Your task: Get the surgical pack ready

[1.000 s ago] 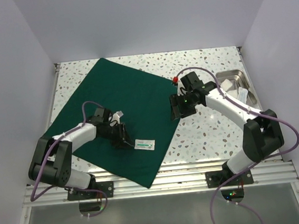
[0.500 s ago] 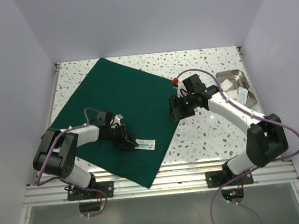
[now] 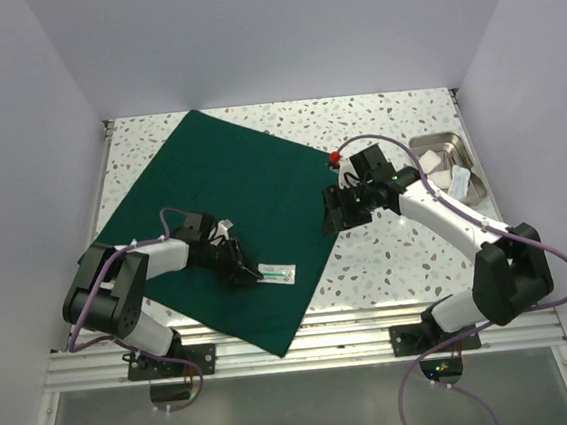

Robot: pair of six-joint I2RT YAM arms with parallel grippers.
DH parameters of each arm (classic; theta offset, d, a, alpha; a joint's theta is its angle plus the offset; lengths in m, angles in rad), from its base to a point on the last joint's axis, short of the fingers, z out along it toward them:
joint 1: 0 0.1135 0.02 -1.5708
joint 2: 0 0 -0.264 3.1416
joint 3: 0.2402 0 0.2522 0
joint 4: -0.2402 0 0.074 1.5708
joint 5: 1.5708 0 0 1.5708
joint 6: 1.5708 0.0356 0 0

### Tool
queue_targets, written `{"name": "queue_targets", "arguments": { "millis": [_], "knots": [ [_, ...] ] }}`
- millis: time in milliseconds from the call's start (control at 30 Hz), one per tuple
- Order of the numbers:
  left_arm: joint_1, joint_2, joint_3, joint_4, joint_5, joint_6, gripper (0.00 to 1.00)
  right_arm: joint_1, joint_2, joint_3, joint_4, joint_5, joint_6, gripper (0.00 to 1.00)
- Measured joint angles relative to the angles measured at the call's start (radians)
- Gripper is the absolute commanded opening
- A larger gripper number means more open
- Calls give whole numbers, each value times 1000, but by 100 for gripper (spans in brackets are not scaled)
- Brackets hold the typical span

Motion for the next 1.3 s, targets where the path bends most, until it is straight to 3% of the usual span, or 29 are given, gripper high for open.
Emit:
{"name": "queue_targets", "arguments": {
  "millis": [800, 1133, 1300],
  "knots": [
    [-12, 70, -8, 69, 86, -71, 37, 0, 1, -6, 18, -10, -1, 61],
    [-14, 72, 31, 99, 2, -104, 22, 0, 4, -6, 18, -19, -2, 61],
    [-14, 77, 62, 119, -26, -115, 8, 0, 5, -6, 18, -26, -3, 60]
  ]
}}
